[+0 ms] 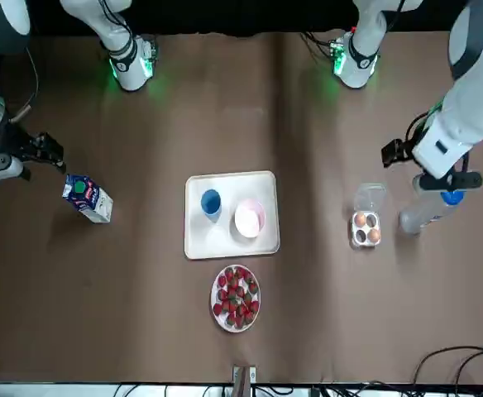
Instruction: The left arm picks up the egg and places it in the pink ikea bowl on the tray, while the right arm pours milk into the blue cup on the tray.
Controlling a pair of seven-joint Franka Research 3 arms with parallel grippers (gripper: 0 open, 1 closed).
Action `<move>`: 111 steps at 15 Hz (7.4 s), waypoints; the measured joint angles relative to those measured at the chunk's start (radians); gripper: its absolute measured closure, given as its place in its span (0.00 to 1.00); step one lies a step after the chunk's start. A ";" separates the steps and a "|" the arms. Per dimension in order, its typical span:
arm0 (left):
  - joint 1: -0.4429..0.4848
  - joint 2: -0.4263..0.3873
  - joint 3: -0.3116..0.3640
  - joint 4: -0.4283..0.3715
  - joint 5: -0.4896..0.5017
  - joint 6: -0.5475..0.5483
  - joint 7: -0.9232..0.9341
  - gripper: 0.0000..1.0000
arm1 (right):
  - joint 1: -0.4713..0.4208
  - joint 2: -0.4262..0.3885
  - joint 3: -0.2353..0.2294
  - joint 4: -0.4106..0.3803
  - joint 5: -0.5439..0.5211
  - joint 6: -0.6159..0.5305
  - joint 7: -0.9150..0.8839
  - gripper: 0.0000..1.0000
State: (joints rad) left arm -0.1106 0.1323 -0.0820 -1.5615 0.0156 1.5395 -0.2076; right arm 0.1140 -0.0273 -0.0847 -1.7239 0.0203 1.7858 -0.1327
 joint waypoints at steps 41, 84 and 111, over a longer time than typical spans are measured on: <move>0.126 0.329 0.007 -0.496 0.148 1.043 -0.009 0.37 | -0.329 0.235 -0.021 0.053 0.190 0.021 -0.990 0.00; -0.037 0.185 -0.411 -0.358 0.146 0.741 -0.798 0.52 | -0.624 0.761 0.018 0.064 0.722 -0.233 -2.393 0.00; -0.406 0.559 -0.138 0.037 0.150 0.851 -1.012 0.00 | -0.580 0.792 0.039 0.065 0.738 -0.237 -2.405 0.09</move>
State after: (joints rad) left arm -0.5171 0.6914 -0.2199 -1.5243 0.1657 2.3905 -1.2198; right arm -0.4658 0.7646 -0.0462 -1.6593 0.7586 1.5486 -2.5381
